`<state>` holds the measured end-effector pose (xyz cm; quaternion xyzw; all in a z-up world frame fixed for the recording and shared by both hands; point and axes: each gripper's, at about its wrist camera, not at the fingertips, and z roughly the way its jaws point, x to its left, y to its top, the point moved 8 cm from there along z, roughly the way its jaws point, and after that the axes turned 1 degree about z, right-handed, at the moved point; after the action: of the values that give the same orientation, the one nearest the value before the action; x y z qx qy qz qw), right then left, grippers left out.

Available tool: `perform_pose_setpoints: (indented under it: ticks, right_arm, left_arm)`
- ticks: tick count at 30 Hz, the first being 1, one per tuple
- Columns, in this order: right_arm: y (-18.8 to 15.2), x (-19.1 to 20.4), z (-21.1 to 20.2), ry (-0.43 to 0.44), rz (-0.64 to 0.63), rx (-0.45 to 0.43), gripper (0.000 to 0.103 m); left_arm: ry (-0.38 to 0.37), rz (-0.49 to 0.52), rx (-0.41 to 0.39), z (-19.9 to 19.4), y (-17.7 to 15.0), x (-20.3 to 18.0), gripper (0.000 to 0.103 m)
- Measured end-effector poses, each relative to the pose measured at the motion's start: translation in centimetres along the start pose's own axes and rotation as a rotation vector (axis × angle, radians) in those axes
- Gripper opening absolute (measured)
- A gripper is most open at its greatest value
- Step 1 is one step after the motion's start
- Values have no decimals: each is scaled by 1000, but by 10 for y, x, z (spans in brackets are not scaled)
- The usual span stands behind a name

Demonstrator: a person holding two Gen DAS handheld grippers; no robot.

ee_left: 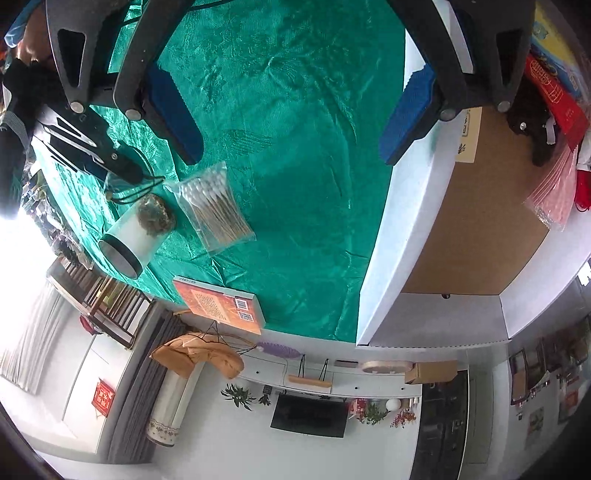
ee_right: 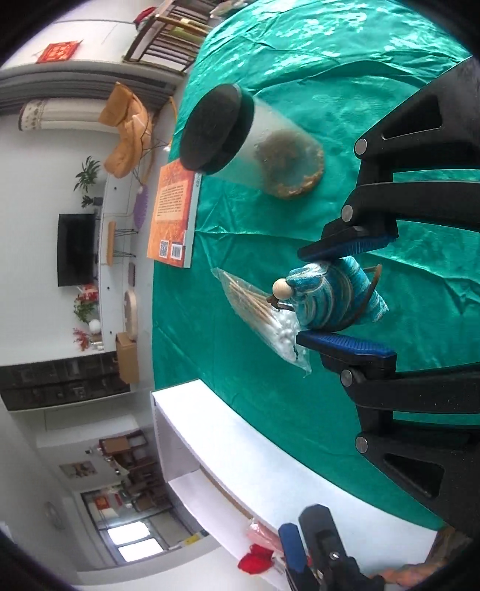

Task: Organize soft objects
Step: 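Grasp the blue striped pouch with wooden bead with the right tool, then grasp the bag of cotton swabs with the left tool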

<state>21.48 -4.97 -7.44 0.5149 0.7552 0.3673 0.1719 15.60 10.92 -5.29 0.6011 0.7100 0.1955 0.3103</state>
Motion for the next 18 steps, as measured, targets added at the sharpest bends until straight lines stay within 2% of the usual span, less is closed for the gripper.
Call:
perform_pose_setpoints:
  ticks: [3,6,10,12,15,16,18]
  right_arm:
    - [-26,-25,-24,17,120,-7,40]
    - [-55,-63,-35,55,294,17,40]
    - [-85,-108,-37,45,446,43,41]
    - [-93,-121,-39,44,483,41,41]
    - [-97,-126,-44,2,471,33,41]
    - [-97,-126,-43,-12,462,38,41]
    - [-100,-128,-45,-47,444,43,41]
  left_arm:
    - [0,14,24,7,-2,-9,95]
    - [-3,47,49,17,-9,-23,95]
    - [-64,58,127,35,-23,-49,95]
    - [-148,33,189,48,-30,-69,95]
    - [-288,-13,332,75,-37,-107,95]
    - [-311,-15,365,84,-38,-119,95]
    - [-289,-10,394,100,-37,-133,95]
